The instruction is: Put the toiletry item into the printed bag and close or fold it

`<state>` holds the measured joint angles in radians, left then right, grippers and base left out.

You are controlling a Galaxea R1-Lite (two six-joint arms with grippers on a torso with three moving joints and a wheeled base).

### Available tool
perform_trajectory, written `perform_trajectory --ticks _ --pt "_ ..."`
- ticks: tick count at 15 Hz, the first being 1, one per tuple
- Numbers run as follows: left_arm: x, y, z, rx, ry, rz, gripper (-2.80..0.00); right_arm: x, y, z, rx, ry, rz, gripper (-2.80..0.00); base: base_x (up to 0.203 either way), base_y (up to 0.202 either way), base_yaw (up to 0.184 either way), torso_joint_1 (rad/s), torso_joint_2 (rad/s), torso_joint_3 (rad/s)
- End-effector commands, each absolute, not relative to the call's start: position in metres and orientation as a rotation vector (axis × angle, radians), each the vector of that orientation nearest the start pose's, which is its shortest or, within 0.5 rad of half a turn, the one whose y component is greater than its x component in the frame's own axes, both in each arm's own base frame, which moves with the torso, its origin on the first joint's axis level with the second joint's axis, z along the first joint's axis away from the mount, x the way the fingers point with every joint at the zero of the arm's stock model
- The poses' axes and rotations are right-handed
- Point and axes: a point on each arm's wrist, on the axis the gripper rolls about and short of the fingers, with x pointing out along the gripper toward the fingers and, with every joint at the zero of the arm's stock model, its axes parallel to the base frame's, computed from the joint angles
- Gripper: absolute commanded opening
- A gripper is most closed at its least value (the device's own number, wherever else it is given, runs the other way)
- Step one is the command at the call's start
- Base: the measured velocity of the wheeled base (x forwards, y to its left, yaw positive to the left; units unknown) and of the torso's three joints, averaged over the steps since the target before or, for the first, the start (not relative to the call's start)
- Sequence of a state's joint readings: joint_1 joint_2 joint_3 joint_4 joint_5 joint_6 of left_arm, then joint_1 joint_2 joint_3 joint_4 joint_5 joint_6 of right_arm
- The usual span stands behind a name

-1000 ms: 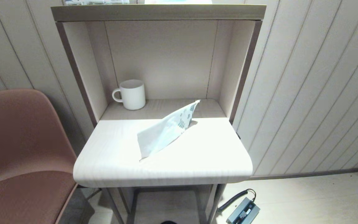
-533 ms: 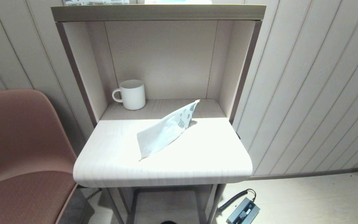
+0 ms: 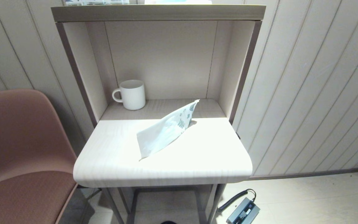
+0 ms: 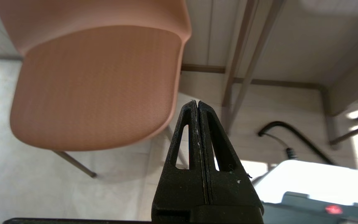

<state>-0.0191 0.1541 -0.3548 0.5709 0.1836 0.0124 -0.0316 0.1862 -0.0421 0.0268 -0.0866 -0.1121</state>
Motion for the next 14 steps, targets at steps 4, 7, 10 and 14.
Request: perform_trajectory --ticks 4,7,10,14 --pt "-0.041 -0.001 0.077 0.121 0.258 -0.067 -2.8 -0.024 -0.001 0.082 -0.126 -0.033 -0.054 -2.8 0.0 0.0 0.0 0.0 0.0 0.0" --pt "-0.037 -0.001 0.076 0.139 0.227 -0.034 -2.8 -0.024 -0.001 0.083 -0.09 -0.039 -0.049 -2.8 0.0 0.0 0.0 0.0 0.0 0.0" --pt "-0.025 -0.001 0.075 0.131 0.053 -0.023 -2.8 -0.023 0.0 0.076 -0.044 -0.004 -0.013 -2.8 0.0 0.0 0.0 0.0 0.0 0.0" --pt "-0.023 -0.001 0.074 0.16 0.014 -0.038 -2.8 -0.023 0.0 0.075 -0.029 0.008 -0.004 -2.8 0.0 0.0 0.0 0.0 0.0 0.0"
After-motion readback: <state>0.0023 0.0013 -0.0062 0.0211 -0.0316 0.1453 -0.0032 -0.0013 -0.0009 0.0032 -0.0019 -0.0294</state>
